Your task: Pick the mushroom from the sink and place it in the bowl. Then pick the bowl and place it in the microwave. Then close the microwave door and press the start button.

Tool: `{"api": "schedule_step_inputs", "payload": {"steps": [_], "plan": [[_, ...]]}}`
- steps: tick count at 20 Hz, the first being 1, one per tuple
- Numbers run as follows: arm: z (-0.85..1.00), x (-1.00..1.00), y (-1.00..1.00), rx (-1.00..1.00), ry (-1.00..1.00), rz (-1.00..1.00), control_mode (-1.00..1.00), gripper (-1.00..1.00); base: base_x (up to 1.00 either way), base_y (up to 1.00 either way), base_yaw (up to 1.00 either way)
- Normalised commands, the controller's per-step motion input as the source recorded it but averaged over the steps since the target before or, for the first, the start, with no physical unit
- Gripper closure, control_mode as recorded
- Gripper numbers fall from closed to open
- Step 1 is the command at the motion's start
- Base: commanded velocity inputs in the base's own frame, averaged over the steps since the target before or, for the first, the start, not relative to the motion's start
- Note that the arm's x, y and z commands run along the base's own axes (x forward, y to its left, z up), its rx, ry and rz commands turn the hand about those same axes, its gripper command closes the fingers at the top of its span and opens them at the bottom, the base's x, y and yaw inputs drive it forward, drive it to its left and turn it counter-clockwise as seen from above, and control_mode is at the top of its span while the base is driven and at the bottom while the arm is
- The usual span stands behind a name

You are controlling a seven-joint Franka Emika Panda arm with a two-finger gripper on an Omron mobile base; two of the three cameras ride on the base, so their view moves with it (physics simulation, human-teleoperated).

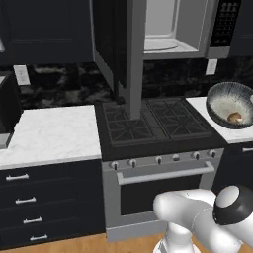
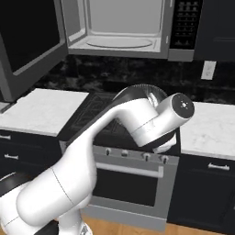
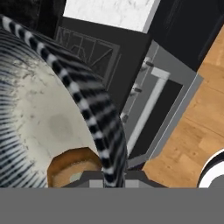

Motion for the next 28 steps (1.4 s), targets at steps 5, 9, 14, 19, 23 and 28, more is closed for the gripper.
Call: {"api": "schedule_step_inputs", "payload": {"steps": [5,9,14,19,23,28], "plan": [[0.00,0.00,0.00,0.00,0.00,0.00,1.00,1.00,0.68,0.18,0.00],[0.00,0.00,0.00,0.00,0.00,0.00,1.00,1.00,0.37,0.22,0.01],[0.00,0.00,0.00,0.00,0.00,0.00,1.00,1.00,0.34,0.24,0.04],[0.00,0.00,0.00,0.00,0.00,0.00,1.00,1.00,0.46,0.10,0.04],[0.00,0.00,0.00,0.00,0.00,0.00,1.00,1.00,0.38,0.01,0.03],[0.00,0.00,0.00,0.00,0.00,0.00,1.00,1.00,0.24,0.00,0.00]]}}
